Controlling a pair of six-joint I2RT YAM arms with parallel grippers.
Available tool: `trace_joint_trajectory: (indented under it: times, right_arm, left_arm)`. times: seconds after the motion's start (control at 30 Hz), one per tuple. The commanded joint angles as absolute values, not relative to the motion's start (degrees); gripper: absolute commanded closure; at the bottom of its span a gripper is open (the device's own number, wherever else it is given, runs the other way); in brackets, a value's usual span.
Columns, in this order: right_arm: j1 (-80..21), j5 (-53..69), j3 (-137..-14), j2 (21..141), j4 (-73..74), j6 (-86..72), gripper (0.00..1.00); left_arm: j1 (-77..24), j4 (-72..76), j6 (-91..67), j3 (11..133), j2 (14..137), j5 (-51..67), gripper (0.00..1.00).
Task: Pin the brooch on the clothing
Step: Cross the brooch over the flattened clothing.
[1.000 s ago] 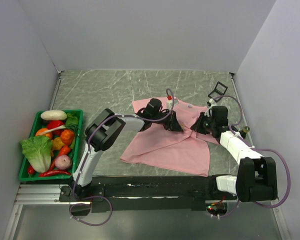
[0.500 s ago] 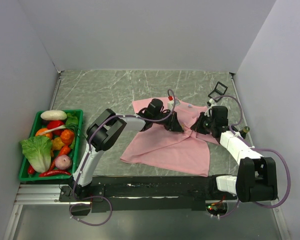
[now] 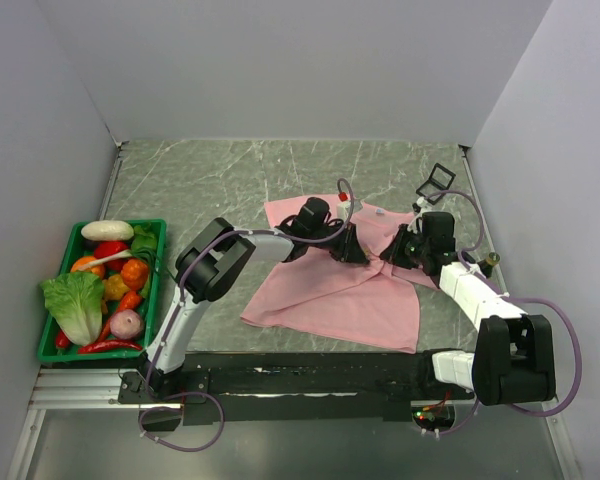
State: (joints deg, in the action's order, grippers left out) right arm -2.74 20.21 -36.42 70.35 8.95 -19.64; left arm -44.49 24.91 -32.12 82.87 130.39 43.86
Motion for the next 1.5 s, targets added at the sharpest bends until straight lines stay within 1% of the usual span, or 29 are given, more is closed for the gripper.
trace_joint_trajectory:
  times: [0.0, 1.47]
  right_arm:
    - [-3.3, 20.7, -38.0, 69.2, 6.6, -19.7, 1.0]
    - [-6.0, 16.2, -37.4, 68.5, 6.4, -22.9, 1.0]
  left_arm:
    - [-45.3, 25.7, -30.7, 85.4, 130.3, 42.7, 0.99]
    - [-49.0, 34.1, -38.6, 83.5, 128.5, 39.0, 0.99]
